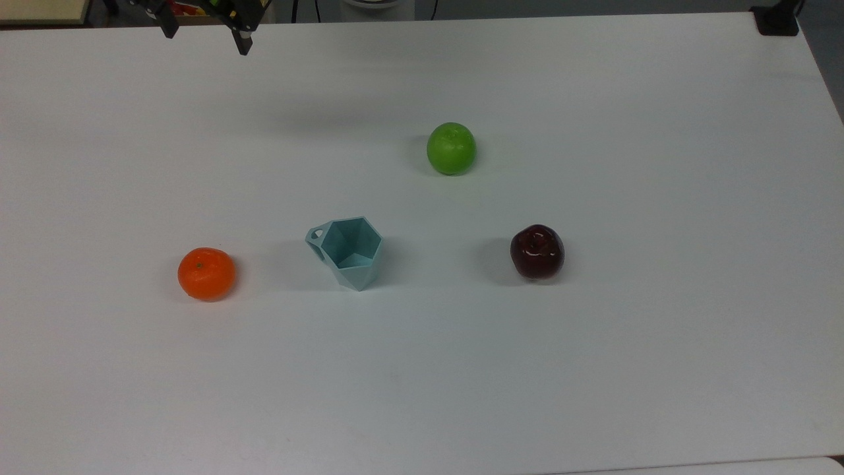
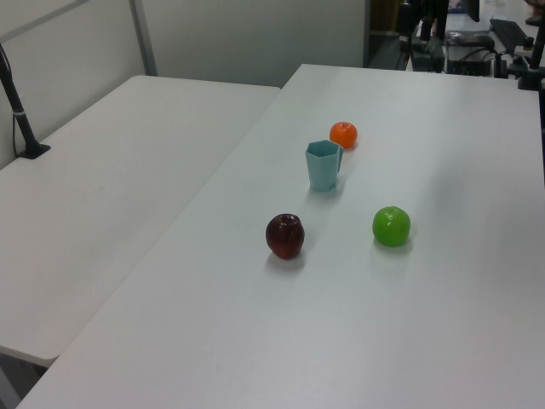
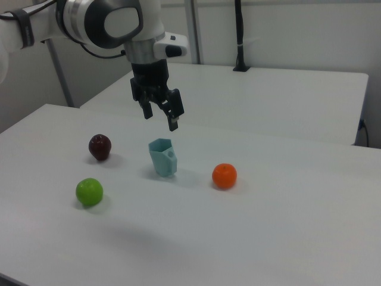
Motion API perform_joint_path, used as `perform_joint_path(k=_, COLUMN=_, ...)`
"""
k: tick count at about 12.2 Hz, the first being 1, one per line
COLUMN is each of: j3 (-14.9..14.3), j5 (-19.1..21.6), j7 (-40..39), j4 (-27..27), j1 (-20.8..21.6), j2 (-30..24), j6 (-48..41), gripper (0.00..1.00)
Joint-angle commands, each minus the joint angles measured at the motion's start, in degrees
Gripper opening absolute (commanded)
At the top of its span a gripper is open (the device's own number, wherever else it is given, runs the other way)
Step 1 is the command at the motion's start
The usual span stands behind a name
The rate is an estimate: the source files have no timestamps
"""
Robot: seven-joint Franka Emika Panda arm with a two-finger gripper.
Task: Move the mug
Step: 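Move the open gripper down toward the teal hexagonal mug's rim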
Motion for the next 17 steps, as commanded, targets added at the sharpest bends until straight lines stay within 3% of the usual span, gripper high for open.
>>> perform_joint_path(k=1, j3=-0.08, j5=3.34, j7=-7.07, j4=-0.83, j1=0.68, j2=-0.30, j6=-0.45, gripper=1.00)
perform_joint_path(k=4, j3=0.10, j5=3.63, j7=-9.83, j4=-0.84, j1=1.56, j2=0.50, j6=-0.44, gripper=1.00)
perform_joint_path(k=7, j3=0.01, j5=4.95, j7=-30.97, j4=-0.84, j1=1.65, j2=1.20, j6=-0.88, gripper=1.00)
perform_joint_path(k=9, j3=0.01, j5=4.95, j7=-49.49, j4=-0.49, j1=1.39, j2=4.00, j6=-0.27, gripper=1.00)
perform_joint_path(k=10, j3=0.01, j5=4.95, j7=-53.76, j4=-0.40, j1=1.47, j2=4.71, j6=1.12, gripper=1.00)
perform_joint_path(k=15, j3=0.01, j5=3.99, j7=-61.18, j4=-0.75, j1=5.07, j2=12.35, j6=12.80, gripper=1.00)
perform_joint_path(k=17, j3=0.10, j5=1.10, j7=-63.01, j4=-0.84, j1=5.25, j2=14.29, j6=16.33, gripper=1.00)
